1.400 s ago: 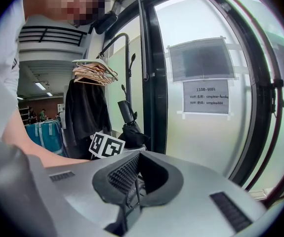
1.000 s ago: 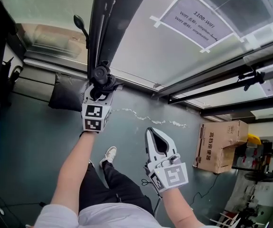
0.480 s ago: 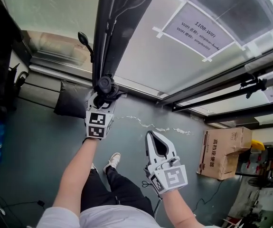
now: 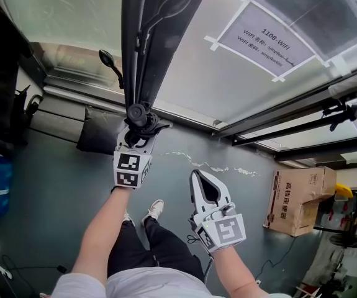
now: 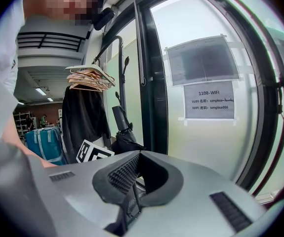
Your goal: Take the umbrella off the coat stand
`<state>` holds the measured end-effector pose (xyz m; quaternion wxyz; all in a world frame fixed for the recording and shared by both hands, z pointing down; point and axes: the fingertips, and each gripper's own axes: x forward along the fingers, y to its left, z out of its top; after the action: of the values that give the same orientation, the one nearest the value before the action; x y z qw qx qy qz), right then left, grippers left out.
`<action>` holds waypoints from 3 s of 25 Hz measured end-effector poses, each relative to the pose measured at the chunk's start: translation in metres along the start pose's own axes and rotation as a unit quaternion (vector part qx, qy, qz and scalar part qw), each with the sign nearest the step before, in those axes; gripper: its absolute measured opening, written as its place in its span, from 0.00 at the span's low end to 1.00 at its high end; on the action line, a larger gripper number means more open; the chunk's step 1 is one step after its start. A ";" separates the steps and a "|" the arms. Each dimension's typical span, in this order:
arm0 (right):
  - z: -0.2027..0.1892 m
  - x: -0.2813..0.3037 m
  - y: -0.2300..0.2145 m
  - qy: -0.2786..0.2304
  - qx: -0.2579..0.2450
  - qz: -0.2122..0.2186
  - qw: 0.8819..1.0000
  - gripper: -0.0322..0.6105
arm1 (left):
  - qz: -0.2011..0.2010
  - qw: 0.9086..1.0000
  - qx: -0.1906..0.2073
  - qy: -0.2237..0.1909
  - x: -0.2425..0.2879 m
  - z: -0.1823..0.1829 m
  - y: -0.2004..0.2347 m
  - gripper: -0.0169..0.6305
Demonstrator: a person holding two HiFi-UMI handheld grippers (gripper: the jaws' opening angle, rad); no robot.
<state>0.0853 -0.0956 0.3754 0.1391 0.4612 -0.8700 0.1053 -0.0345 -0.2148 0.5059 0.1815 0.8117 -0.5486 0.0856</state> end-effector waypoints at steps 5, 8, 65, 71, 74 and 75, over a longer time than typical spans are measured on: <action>0.002 0.007 -0.002 -0.005 0.005 0.011 1.000 0.08 | 0.007 1.000 0.024 0.006 -0.004 0.001 0.004 0.38; 0.004 0.010 -0.004 -0.008 0.006 0.017 1.000 0.08 | 0.015 0.998 0.058 0.018 -0.004 -0.002 0.007 0.38; 0.076 -0.097 -0.051 -0.117 0.043 -0.030 0.992 0.08 | 0.011 0.998 0.069 0.010 -0.079 0.082 -0.039 0.38; 0.081 -0.110 -0.049 -0.121 0.064 -0.013 0.990 0.08 | 0.014 0.996 0.083 -0.019 -0.099 0.126 -0.034 0.38; 0.085 -0.110 -0.051 -0.122 0.075 -0.011 0.990 0.08 | 0.010 0.996 0.078 -0.034 -0.108 0.150 -0.028 0.38; 0.088 -0.109 -0.051 -0.123 0.078 -0.010 0.989 0.08 | 0.009 0.996 0.076 -0.038 -0.111 0.156 -0.025 0.38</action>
<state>0.1734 -0.0666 0.2590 -0.0039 0.4887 -0.8650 0.1139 -0.0632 -0.1719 0.3195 0.0979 0.8210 -0.5540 0.0975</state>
